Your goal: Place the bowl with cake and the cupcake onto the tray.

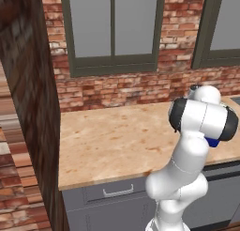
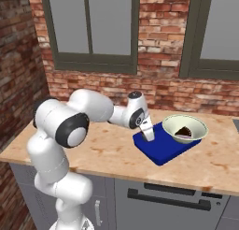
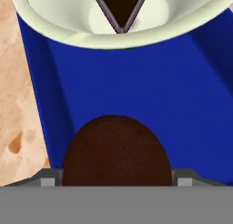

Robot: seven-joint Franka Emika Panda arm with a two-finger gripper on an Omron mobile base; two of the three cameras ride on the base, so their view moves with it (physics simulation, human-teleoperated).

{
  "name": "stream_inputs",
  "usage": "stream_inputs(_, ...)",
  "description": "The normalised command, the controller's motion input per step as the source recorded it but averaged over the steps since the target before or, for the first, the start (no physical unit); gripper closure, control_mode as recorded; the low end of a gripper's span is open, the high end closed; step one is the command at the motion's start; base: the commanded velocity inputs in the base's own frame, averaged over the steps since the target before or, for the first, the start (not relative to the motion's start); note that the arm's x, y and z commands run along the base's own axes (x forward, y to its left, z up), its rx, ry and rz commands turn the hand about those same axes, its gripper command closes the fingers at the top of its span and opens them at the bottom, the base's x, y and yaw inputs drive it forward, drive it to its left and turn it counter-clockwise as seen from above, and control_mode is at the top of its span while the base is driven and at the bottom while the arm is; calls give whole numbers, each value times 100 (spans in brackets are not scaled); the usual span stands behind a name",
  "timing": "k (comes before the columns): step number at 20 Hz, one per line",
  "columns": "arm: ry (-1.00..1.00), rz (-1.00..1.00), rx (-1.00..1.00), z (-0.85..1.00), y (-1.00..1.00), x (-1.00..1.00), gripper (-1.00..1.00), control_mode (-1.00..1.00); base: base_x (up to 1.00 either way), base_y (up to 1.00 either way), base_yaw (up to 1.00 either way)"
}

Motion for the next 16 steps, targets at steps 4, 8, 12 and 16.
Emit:
stream_inputs(4, 0, 0, 0, -36, -29, 2, 100, -100, 0, 0, 0)
stream_inputs(8, 0, 0, 1, -29, -39, 0, 100, -100, 0, 0, 0)
stream_inputs(12, 0, 0, 2, -26, -17, 1, -100, -100, 0, 0, 0)
stream_inputs(16, -2, 0, 1, -24, -1, 2, -100, -100, 0, 0, 0)
